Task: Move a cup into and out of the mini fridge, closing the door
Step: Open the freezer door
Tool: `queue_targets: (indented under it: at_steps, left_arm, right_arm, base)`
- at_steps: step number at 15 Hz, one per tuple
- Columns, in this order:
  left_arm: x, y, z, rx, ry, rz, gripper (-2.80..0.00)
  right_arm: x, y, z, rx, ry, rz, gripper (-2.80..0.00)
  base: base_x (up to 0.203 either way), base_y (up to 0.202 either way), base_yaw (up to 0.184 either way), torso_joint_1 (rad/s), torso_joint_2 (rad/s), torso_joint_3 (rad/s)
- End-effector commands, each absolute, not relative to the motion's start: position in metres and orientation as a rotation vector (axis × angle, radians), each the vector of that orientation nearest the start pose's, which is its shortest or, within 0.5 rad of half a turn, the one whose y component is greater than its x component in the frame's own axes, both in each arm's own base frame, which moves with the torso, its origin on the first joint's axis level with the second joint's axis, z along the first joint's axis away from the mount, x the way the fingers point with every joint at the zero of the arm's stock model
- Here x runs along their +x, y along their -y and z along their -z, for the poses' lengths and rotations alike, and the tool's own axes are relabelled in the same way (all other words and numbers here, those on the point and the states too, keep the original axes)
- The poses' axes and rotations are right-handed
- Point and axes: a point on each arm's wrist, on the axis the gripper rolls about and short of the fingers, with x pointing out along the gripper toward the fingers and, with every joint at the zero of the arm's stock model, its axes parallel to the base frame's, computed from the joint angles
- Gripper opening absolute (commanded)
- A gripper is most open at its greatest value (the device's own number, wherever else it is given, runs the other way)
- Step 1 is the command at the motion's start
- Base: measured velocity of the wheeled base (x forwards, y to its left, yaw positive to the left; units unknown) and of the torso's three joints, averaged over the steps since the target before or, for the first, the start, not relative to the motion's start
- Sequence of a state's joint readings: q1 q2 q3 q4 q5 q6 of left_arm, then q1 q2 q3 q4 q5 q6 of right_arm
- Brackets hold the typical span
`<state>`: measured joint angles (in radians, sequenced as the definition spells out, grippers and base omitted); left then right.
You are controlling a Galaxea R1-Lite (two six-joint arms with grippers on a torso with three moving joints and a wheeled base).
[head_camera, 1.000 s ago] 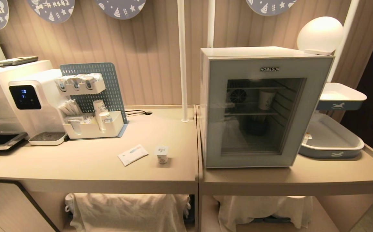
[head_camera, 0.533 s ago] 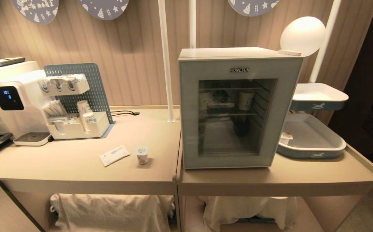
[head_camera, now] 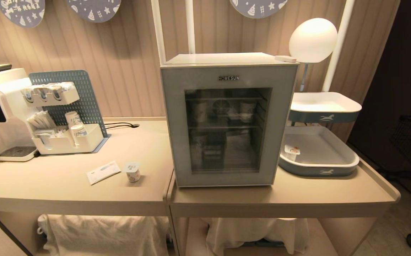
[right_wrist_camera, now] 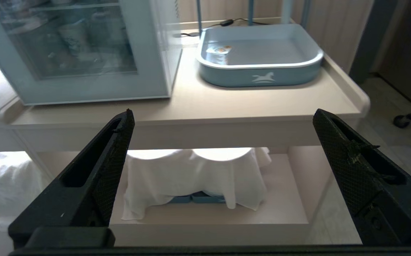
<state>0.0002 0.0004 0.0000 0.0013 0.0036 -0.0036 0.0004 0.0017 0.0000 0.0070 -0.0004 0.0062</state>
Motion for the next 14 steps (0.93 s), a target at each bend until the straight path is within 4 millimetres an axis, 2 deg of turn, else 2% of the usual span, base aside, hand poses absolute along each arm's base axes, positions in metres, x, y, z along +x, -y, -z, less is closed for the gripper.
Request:
queue_targets:
  at_steps: [1,5,10,13,14]
  left_arm:
    - [-0.0228,-0.0001,-0.0753,-0.005,-0.002,-0.005,-2.80]
    - [-0.0228,-0.0001,-0.0753,-0.005,-0.002,-0.005,-2.80]
    - [-0.0228,-0.0001,-0.0753,-0.003,-0.002,-0.005,-2.80]
    - [-0.0229,-0.0002,-0.0760,-0.002,0.002,-0.008,-2.80]
    - [-0.0251,-0.0002,-0.0839,0.004,0.027,-0.011,-2.80]
  right_arm:
    - [-0.0226,0.0000,-0.0749,0.006,-0.009,0.000,0.00]
    - [-0.0226,0.0000,-0.0749,0.006,-0.009,0.000,0.00]
    - [-0.0226,0.0000,-0.0748,0.006,-0.010,0.000,0.00]
    - [-0.0226,0.0000,-0.0749,0.005,-0.009,0.000,0.00]
    - [-0.0226,0.0000,-0.0749,0.005,-0.009,0.000,0.00]
  base:
    - [0.000,-0.065,-0.002,0.000,0.00,0.005]
    - [0.000,0.000,0.000,0.000,0.00,0.000]
    - [0.157,0.000,0.000,0.003,0.00,0.003]
    - [0.000,0.000,0.000,0.000,0.00,0.000]
    - [0.000,0.000,0.000,0.000,0.00,0.000]
